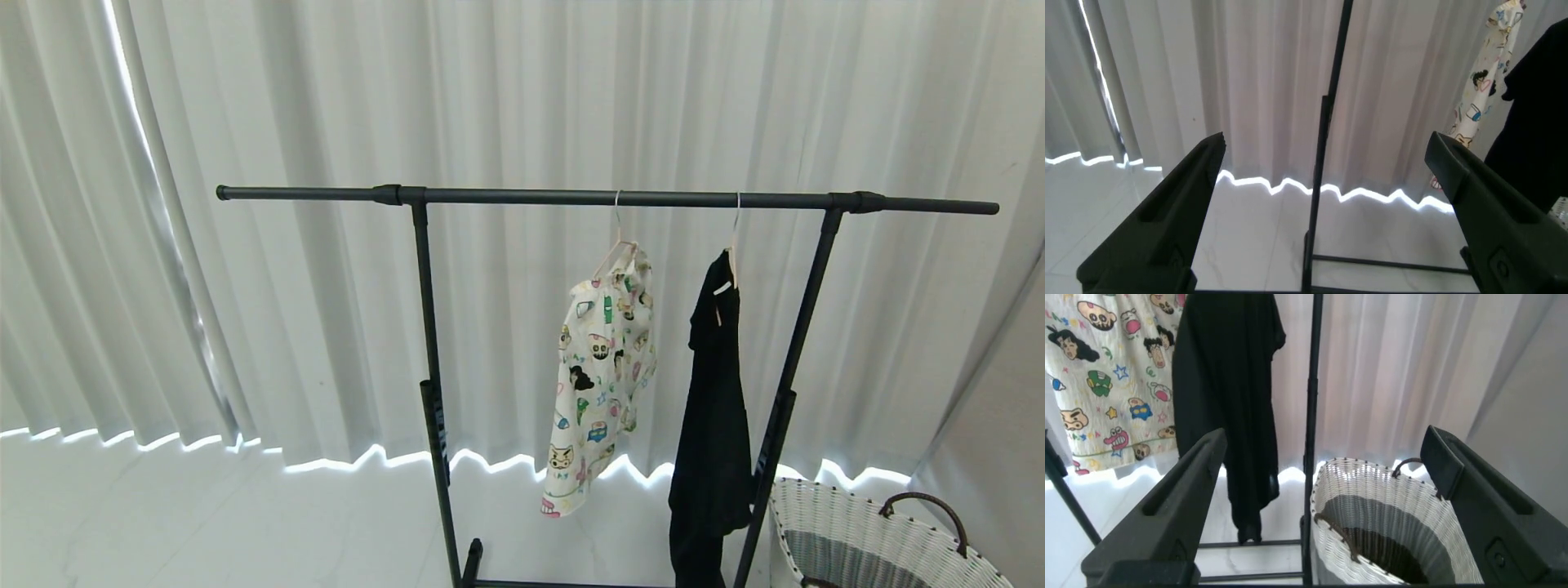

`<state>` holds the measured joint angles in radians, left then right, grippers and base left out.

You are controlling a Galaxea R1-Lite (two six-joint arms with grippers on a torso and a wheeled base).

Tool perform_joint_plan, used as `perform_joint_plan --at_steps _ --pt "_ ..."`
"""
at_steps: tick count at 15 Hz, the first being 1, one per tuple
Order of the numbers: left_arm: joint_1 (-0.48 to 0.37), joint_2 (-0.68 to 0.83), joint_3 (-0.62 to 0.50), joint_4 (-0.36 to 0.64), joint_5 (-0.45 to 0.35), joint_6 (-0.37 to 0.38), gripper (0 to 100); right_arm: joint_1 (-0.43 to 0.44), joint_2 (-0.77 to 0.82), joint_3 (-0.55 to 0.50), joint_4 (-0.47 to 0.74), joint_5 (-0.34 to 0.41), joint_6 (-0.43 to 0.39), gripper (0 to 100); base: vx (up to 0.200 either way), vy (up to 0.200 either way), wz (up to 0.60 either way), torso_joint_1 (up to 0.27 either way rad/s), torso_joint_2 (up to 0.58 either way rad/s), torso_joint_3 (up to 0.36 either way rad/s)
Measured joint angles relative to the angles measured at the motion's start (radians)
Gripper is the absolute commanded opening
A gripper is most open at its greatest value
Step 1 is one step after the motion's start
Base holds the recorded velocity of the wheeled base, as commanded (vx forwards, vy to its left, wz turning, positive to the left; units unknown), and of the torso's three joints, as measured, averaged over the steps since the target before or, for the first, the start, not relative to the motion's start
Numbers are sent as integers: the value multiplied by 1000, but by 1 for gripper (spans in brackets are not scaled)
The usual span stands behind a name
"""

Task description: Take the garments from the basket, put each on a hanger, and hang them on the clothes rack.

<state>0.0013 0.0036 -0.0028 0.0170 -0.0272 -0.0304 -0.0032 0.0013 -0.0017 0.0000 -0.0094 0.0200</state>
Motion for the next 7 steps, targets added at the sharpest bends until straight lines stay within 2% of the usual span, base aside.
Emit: perform_joint_plan --at_steps 7 --pt "0 0 0 0 0 0 100 0 0 0 0 0 -8 100 0 0 0 0 0 0"
